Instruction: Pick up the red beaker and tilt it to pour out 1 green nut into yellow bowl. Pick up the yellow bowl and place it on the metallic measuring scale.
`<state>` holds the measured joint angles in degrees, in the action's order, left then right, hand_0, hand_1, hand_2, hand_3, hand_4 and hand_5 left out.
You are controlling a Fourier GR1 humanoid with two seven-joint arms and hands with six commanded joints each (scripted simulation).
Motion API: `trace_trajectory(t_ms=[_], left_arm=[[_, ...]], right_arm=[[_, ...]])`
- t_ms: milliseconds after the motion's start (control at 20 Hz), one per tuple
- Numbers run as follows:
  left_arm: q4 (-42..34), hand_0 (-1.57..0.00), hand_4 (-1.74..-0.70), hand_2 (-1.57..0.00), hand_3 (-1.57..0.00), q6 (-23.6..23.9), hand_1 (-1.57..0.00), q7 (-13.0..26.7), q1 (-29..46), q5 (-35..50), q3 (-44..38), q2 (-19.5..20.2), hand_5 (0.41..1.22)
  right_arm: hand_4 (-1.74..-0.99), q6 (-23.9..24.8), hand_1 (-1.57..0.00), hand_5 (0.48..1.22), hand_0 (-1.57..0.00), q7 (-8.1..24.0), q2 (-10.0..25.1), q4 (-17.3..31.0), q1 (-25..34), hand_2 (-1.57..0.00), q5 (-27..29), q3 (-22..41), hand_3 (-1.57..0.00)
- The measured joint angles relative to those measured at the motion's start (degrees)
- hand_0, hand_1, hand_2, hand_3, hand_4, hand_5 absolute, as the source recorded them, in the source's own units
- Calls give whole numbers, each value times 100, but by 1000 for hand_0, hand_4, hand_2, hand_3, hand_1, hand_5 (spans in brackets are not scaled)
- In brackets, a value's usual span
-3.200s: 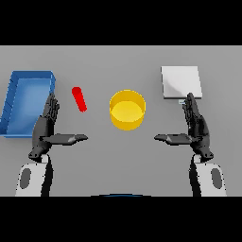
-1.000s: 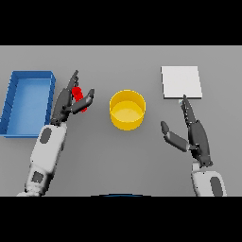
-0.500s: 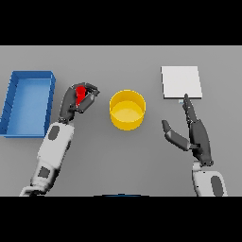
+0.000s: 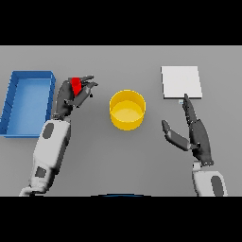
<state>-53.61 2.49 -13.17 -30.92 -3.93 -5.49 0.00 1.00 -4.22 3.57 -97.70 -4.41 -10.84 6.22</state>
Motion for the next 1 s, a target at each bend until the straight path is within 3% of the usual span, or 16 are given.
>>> trace_trajectory(t_ms=[150, 400, 600, 700, 1000], left_arm=[[-336, -1553, -1720, -1555, -1548, -76, -1553, 269, -72, -99, 137, 119, 1131], [-539, -1556, -1724, -1558, -1553, -177, -1557, 606, -174, -412, 357, 356, 1138], [-429, -1563, -1732, -1564, -1562, -279, -1564, 635, -333, -860, 600, 640, 1129], [-601, -1566, -1735, -1567, -1565, -390, -1566, 762, -395, -1211, 896, 847, 1120], [-567, -1570, -1740, -1570, -1569, -705, -1570, 1440, -961, -2472, 1913, 1168, 1139]], right_arm=[[-1226, 11, 1, 650, 1, -10, -9, 13, 32, 1, -52, 31, 1], [-1219, 90, 1, 661, 1, -348, 21, 1, -11, 1, -252, 101, 1], [-1202, 122, 1, 662, 1, -307, 46, 41, -32, 1, -296, 83, 1], [-1194, 159, 1, 658, 1, -132, -13, 74, -16, 1, -362, 128, 1], [-1178, 47, 1, 667, 1, -98, 65, -6, -41, 1, -293, 112, 1]])
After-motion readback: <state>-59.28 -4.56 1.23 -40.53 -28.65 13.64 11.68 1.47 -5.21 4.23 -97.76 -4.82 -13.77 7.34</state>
